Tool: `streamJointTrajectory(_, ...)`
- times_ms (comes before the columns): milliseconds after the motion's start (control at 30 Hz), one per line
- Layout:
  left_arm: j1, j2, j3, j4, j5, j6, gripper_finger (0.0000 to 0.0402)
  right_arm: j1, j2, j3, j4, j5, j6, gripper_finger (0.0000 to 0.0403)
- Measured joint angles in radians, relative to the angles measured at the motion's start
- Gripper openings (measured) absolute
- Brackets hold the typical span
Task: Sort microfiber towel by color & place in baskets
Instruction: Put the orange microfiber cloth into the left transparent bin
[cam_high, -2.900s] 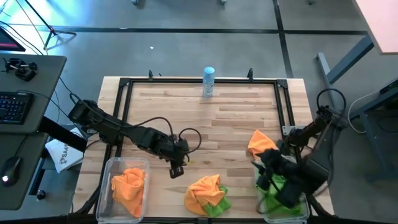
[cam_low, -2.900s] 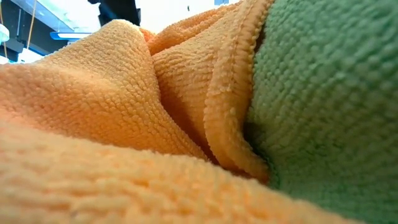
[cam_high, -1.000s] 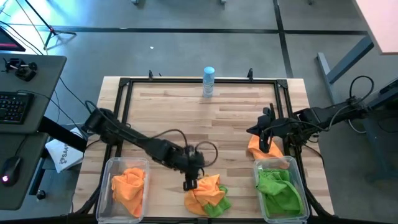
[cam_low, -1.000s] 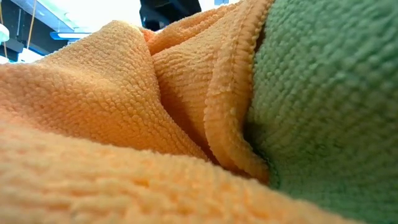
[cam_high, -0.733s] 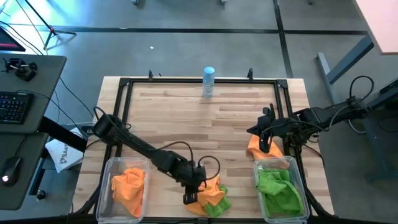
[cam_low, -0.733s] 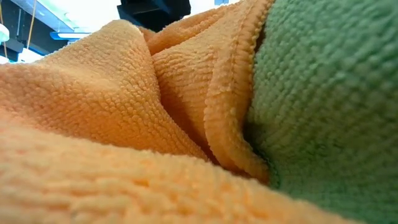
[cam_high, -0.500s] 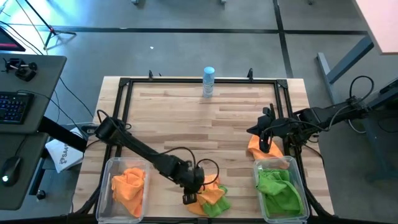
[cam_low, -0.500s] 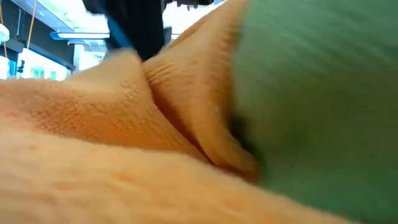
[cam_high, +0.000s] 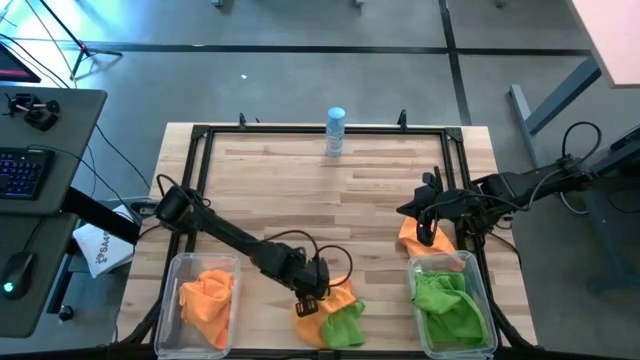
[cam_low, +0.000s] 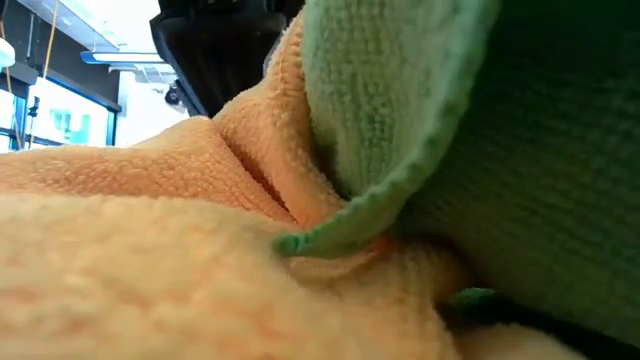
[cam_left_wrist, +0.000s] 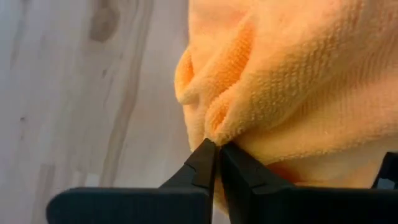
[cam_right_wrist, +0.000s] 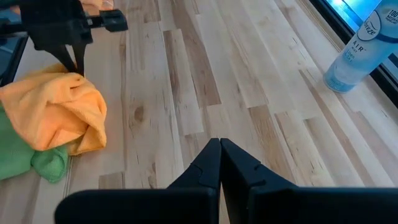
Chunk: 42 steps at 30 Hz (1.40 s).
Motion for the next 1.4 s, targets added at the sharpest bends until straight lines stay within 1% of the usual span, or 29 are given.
streamJointTrajectory(67,0.0,-0.012,0.014,-0.017,-0.014,0.001,0.0004,0.0,0.0,0.0,0.0,0.0,0.0,0.0)
streamJointTrajectory(200,0.001,-0.06,0.06,-0.095,-0.083,0.014,0.0001,0.0,0.0,0.0,0.0,0.0,0.0,0.0)
streamJointTrajectory(433,-0.009,-0.181,0.142,-0.209,-0.241,0.039,0.0001,0.0,0.0,0.0,0.001,0.0,0.0,0.0)
streamJointTrajectory(567,-0.024,-0.263,0.177,-0.222,-0.329,0.074,0.0,0.0,0.0,0.0,0.001,0.0,0.0,0.0)
streamJointTrajectory(700,-0.046,-0.34,0.212,-0.22,-0.448,0.117,0.0,0.0,0.001,0.0,0.001,0.0,0.0,0.0)
streamJointTrajectory(833,-0.051,-0.4,0.243,-0.221,-0.53,0.159,0.0,0.0,0.001,0.0,0.001,0.0,0.0,0.0)
streamJointTrajectory(967,-0.049,-0.444,0.277,-0.225,-0.538,0.231,0.0,0.0,0.001,0.0,0.002,0.0,0.0,0.0)
streamJointTrajectory(1167,-0.064,-0.506,0.292,-0.239,-0.463,0.452,0.0,0.0,0.001,0.0,0.005,0.016,0.011,0.0)
streamJointTrajectory(1233,-0.076,-0.531,0.293,-0.253,-0.459,0.46,0.0,0.0,0.001,0.0,0.006,0.02,0.024,0.0)
streamJointTrajectory(1400,-0.13,-0.589,0.293,-0.401,-0.466,0.365,0.0,0.0,0.001,0.0,0.007,0.023,0.044,0.0)
